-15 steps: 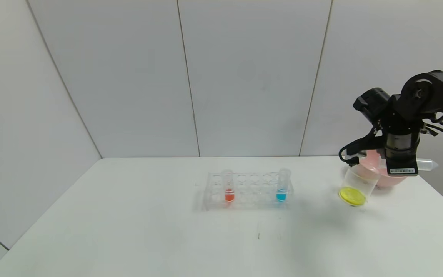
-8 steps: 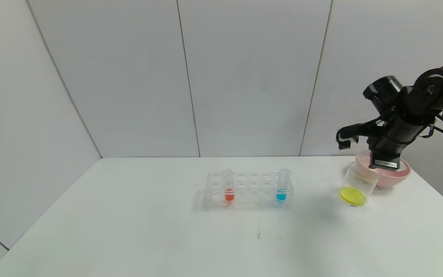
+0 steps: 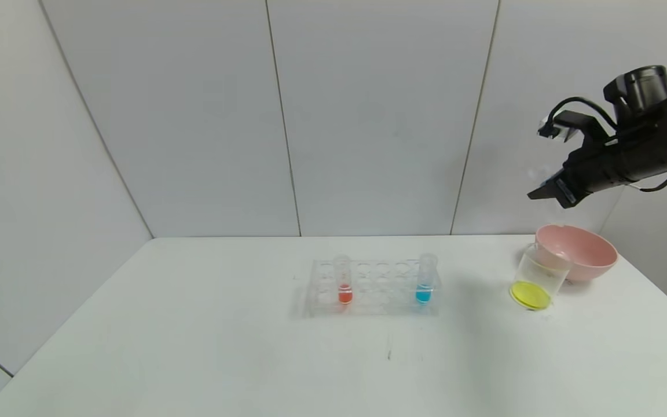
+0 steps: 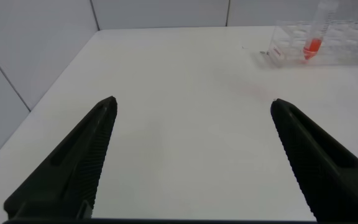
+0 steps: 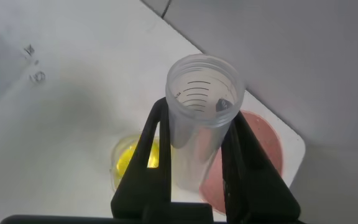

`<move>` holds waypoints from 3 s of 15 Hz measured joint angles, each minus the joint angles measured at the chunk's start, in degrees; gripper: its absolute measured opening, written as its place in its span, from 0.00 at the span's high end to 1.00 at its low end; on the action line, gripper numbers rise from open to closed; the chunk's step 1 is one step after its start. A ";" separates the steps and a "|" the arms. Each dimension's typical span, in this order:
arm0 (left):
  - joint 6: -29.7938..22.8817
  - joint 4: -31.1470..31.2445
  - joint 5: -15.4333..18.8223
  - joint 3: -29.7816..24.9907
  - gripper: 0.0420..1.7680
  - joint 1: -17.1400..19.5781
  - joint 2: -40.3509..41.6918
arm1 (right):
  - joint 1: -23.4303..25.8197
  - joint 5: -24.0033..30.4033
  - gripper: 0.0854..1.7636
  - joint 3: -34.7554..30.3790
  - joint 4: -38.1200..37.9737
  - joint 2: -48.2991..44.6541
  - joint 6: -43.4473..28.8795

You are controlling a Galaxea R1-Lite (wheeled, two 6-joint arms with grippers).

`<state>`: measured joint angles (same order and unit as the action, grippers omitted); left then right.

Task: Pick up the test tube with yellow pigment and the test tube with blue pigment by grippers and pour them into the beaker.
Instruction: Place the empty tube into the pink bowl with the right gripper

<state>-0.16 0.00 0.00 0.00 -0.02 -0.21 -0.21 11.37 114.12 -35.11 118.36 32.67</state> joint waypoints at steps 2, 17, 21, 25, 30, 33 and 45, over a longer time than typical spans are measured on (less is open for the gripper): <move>0.00 0.00 0.00 0.00 0.00 0.00 0.00 | -0.04 4.39 0.74 -1.08 1.91 -1.88 -11.37; 0.00 0.00 0.00 0.00 0.00 -0.02 0.00 | 6.68 -1.41 0.74 -56.84 72.77 -20.15 -30.87; 0.00 0.00 0.00 0.00 0.00 0.00 0.00 | 7.23 -1.33 0.74 -63.67 78.41 -18.97 -31.01; 0.00 0.00 0.00 0.00 0.00 0.00 0.00 | 9.33 -1.34 0.74 -62.42 80.32 -15.19 -31.11; 0.02 0.00 0.00 0.00 0.00 0.00 0.00 | 12.93 -1.56 0.74 -56.02 82.24 -6.31 -31.11; 0.00 0.00 0.00 0.00 0.00 0.02 0.00 | 13.96 -1.74 0.74 -51.31 84.26 0.44 -31.06; 0.00 0.00 0.00 0.00 0.00 0.02 0.00 | 12.97 -1.12 0.60 -40.89 86.61 13.78 -30.79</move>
<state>-0.16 0.00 0.00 0.00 0.00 -0.21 12.76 10.25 73.23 51.51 132.13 1.88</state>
